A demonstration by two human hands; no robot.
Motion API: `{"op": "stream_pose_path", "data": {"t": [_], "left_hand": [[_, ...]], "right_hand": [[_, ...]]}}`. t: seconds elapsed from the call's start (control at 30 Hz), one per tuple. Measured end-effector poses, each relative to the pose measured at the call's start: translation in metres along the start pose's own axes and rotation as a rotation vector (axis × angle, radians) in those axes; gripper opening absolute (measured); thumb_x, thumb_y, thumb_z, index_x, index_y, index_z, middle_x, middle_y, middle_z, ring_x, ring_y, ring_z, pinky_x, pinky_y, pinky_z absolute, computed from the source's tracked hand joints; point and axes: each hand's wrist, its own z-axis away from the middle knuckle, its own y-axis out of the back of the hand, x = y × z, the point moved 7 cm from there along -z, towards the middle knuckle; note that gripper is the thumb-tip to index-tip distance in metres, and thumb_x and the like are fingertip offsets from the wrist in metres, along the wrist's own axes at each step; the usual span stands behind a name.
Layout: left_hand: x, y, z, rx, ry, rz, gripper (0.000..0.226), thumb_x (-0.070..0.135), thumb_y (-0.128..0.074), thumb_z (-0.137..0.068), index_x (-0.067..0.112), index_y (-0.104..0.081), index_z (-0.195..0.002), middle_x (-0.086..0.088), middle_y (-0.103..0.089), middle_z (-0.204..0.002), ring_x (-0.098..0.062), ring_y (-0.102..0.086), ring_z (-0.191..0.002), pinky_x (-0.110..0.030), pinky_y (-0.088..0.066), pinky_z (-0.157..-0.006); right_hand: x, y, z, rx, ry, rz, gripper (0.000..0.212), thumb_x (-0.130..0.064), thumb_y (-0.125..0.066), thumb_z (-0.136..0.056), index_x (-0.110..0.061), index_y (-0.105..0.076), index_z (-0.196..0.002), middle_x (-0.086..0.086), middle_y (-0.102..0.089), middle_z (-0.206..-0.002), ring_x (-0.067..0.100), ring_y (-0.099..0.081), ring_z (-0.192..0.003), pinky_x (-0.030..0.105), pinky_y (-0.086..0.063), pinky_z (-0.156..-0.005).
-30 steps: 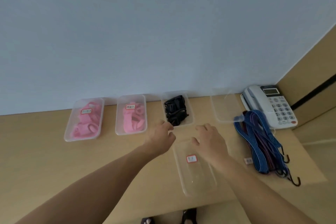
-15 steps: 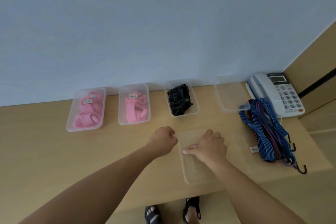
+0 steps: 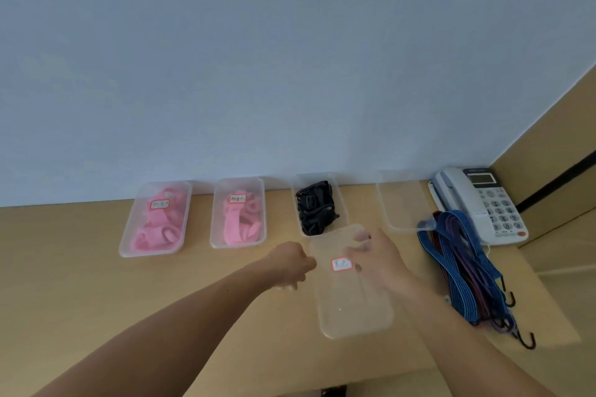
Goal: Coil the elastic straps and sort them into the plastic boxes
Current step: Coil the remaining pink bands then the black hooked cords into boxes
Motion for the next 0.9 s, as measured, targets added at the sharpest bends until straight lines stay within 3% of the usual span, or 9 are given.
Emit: {"op": "stream_pose_path", "data": {"t": [0.07, 0.17, 0.3, 0.4, 0.57, 0.73, 0.83, 0.9], "left_hand": [[0.013, 0.012, 0.0, 0.046, -0.049, 0.116, 0.023, 0.022, -0.044, -0.099, 0.005, -0.058, -0.093, -0.011, -0.072, -0.091, -0.018, -0.064, -0.06, -0.019, -0.037, -0.043], [0.03, 0.046, -0.007, 0.226, -0.113, 0.23, 0.025, 0.017, -0.042, -0.101, 0.01, -0.054, -0.079, -0.008, -0.067, -0.076, -0.011, -0.059, -0.048, -0.016, -0.035, -0.039], [0.032, 0.086, -0.028, 0.421, -0.078, 0.356, 0.031, 0.011, -0.044, -0.099, 0.009, -0.052, -0.07, -0.015, -0.062, -0.069, -0.02, -0.058, -0.05, -0.025, -0.042, -0.044], [0.027, 0.098, -0.051, 0.488, -0.008, 0.302, 0.033, 0.012, -0.045, -0.098, 0.01, -0.054, -0.066, -0.012, -0.062, -0.066, -0.02, -0.059, -0.051, -0.024, -0.044, -0.045], [0.023, 0.095, -0.078, 0.47, 0.086, 0.103, 0.036, 0.016, -0.041, -0.1, 0.012, -0.055, -0.067, -0.006, -0.061, -0.07, -0.02, -0.06, -0.063, -0.034, -0.053, -0.063], [0.025, 0.09, -0.095, 0.47, 0.111, 0.077, 0.036, 0.015, -0.038, -0.101, 0.014, -0.051, -0.067, -0.005, -0.055, -0.07, -0.021, -0.052, -0.068, -0.03, -0.039, -0.062], [0.025, 0.09, -0.1, 0.493, 0.108, 0.129, 0.029, 0.014, -0.038, -0.101, 0.01, -0.055, -0.078, -0.011, -0.06, -0.079, -0.022, -0.052, -0.072, -0.031, -0.039, -0.065], [0.022, 0.088, -0.102, 0.488, 0.107, 0.212, 0.028, 0.014, -0.04, -0.1, 0.01, -0.056, -0.077, -0.009, -0.058, -0.075, -0.022, -0.052, -0.068, -0.03, -0.04, -0.061]], "right_hand": [[-0.025, 0.007, -0.009, 0.009, 0.073, -0.045, 0.031, -0.018, -0.072, -0.08, -0.013, -0.052, -0.103, 0.005, -0.064, -0.079, 0.017, -0.059, -0.064, 0.029, -0.045, -0.058], [-0.055, 0.017, -0.03, 0.089, 0.156, -0.065, 0.024, -0.016, -0.068, -0.082, -0.013, -0.056, -0.102, 0.005, -0.064, -0.082, 0.017, -0.057, -0.066, 0.028, -0.041, -0.057], [-0.077, 0.012, -0.07, 0.11, 0.22, 0.036, 0.018, -0.02, -0.068, -0.083, -0.022, -0.055, -0.096, -0.01, -0.061, -0.078, 0.005, -0.056, -0.069, 0.014, -0.034, -0.052], [-0.081, 0.002, -0.098, 0.077, 0.239, 0.139, 0.015, -0.026, -0.067, -0.085, -0.021, -0.053, -0.09, -0.007, -0.058, -0.081, 0.018, -0.057, -0.078, 0.026, -0.035, -0.058], [-0.072, -0.011, -0.132, 0.017, 0.227, 0.251, 0.018, -0.039, -0.064, -0.086, -0.023, -0.055, -0.089, -0.007, -0.06, -0.087, 0.019, -0.056, -0.082, 0.028, -0.036, -0.066], [-0.064, -0.012, -0.15, 0.022, 0.225, 0.277, 0.027, -0.044, -0.066, -0.084, -0.019, -0.056, -0.088, -0.008, -0.058, -0.08, 0.02, -0.057, -0.078, 0.03, -0.035, -0.06], [-0.057, -0.011, -0.155, 0.039, 0.201, 0.28, 0.031, -0.046, -0.066, -0.083, -0.019, -0.054, -0.092, -0.004, -0.061, -0.087, 0.023, -0.058, -0.081, 0.031, -0.039, -0.063], [-0.053, -0.01, -0.155, 0.065, 0.198, 0.284, 0.029, -0.046, -0.064, -0.084, -0.02, -0.053, -0.094, -0.004, -0.062, -0.09, 0.024, -0.06, -0.085, 0.032, -0.043, -0.066]]}}
